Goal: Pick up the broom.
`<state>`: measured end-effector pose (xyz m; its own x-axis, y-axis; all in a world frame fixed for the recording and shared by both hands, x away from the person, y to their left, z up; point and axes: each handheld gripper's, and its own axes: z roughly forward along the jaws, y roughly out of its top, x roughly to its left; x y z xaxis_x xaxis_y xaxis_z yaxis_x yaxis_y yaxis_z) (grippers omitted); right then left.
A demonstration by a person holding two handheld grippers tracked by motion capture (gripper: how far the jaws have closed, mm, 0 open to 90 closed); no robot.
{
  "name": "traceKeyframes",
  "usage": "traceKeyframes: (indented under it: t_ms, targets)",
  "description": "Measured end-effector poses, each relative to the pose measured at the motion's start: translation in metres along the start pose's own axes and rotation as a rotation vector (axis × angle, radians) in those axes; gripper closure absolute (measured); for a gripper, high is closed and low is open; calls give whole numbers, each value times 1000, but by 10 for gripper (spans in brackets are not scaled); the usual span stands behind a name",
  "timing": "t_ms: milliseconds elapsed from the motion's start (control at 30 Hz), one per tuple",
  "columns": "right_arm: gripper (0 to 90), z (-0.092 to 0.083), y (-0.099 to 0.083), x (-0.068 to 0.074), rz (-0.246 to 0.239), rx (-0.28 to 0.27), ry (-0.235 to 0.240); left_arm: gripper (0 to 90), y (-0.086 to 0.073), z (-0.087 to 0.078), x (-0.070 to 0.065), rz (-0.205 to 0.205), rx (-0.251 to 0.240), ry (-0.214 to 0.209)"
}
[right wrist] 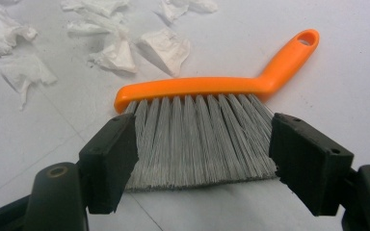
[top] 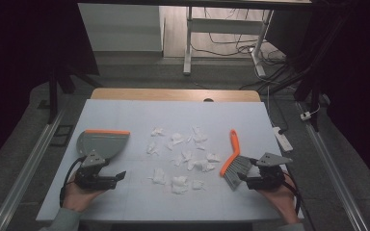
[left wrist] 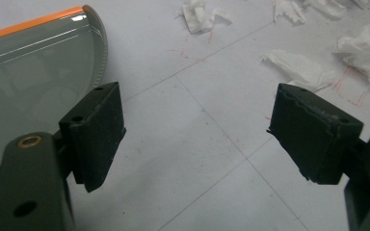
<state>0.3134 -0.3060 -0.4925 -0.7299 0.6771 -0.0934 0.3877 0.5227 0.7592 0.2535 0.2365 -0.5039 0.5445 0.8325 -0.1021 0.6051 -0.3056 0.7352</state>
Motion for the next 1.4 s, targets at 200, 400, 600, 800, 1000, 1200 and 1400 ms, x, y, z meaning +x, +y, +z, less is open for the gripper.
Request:
traceKeyframes:
  t_ms: [200, 400, 600, 800, 1000, 1200, 1400]
  targets:
    - [265, -1, -1, -1, 11, 2, -7, 204, -1, -1, 2, -11, -11, 0]
    - [277, -2, 0, 2, 9, 1, -12, 207, -1, -2, 2, -13, -13, 8]
    - [285, -2, 1, 3, 9, 1, -12, 209, -2, -3, 3, -19, -24, 18]
    - [295, -3, 4, 8, 24, 1, 6, 210, -2, -4, 0, -13, -29, 28]
    - [294, -2, 15, 18, 14, 39, -9, 211, -2, -1, 0, 8, -21, 16]
    - [295, -3, 31, 15, 22, 55, -12, 210, -2, -1, -2, 10, -25, 15]
    - [319, -3, 50, 12, 42, 69, -32, 209, -2, 1, -3, 8, -19, 26]
